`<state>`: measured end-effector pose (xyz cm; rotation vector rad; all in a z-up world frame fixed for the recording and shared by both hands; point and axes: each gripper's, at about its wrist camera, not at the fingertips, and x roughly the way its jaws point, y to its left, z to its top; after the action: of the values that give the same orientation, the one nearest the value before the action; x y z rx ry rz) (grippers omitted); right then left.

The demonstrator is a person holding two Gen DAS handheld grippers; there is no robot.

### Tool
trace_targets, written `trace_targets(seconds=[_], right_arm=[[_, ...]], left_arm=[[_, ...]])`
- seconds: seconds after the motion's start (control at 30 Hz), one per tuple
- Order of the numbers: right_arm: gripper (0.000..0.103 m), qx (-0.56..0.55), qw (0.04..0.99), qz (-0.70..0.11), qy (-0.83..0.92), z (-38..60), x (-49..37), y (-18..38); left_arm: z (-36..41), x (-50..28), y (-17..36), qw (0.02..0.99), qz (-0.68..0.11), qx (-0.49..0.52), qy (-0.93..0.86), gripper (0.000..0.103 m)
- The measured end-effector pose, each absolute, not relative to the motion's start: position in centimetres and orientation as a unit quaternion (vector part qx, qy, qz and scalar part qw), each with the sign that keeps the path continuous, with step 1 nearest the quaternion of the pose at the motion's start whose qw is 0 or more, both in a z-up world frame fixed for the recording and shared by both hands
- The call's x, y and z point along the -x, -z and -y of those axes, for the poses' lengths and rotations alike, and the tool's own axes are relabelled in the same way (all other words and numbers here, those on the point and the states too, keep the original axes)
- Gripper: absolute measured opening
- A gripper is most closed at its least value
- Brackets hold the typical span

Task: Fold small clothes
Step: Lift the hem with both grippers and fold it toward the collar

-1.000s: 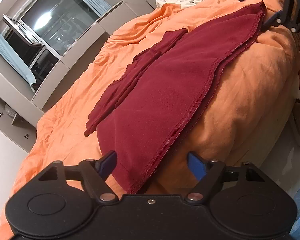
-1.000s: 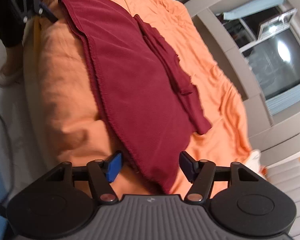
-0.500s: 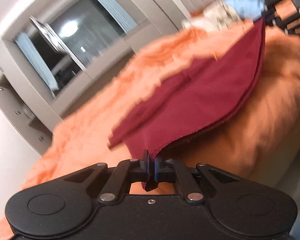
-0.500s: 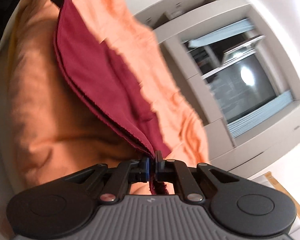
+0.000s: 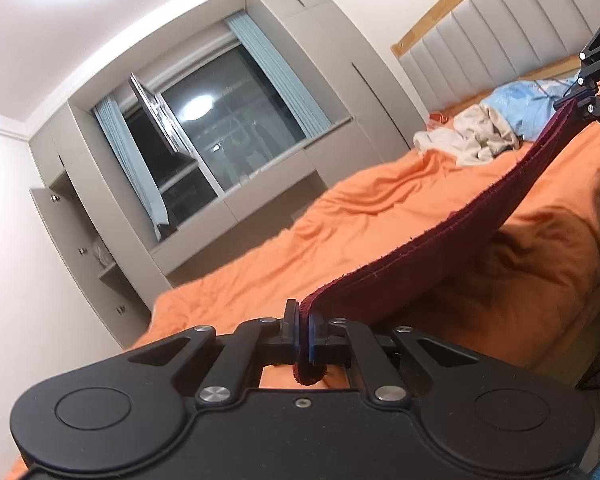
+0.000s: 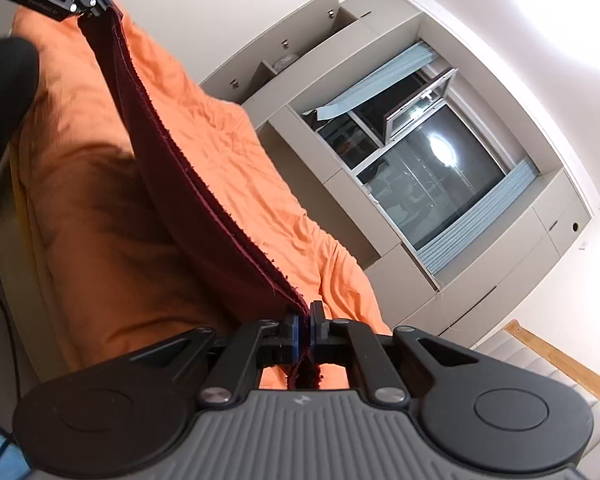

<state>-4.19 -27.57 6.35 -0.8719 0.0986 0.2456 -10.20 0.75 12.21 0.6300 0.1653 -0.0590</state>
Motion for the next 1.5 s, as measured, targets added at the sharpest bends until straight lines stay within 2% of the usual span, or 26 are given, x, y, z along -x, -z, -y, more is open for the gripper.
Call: trace_targets(seconds=[0.17,0.4,0.57,0.8,1.13,1.5], right_arm=[[0.005,0.4,0.908,-0.036,-0.118,27.9,3.0,-7.7],[0.005,0.394,0.916,0.003,-0.081,26.9,-2.9,-8.1],[0.006,0.372,0.926,0.021,-0.053,26.3,-9.4,-9.2],[0.006,0.357,0.932,-0.005,-0.057,25.2,-19.9,-8.9],[0.006,0.349,0.929,-0.099,-0.077,24.0,-32.9,-3.7],[0.006,0.37,0.906,-0.172,-0.115,22.2,-38.1,1.6]], left_arm=[[-0.9,9.7,-13.6,0.955,-0.075,-0.284,0.042,0.004],[-1.0,3.6,-14.8,0.955,-0.047,-0.292,0.025,0.004],[-1.4,-3.8,-15.9,0.96,-0.037,-0.278,0.012,0.004],[-2.6,-16.0,-15.5,0.97,-0.076,-0.232,-0.003,0.004],[-4.3,-30.2,-9.8,0.963,-0.173,-0.205,-0.025,0.004],[-6.7,-36.4,-3.1,0.941,-0.278,-0.191,-0.034,0.005]])
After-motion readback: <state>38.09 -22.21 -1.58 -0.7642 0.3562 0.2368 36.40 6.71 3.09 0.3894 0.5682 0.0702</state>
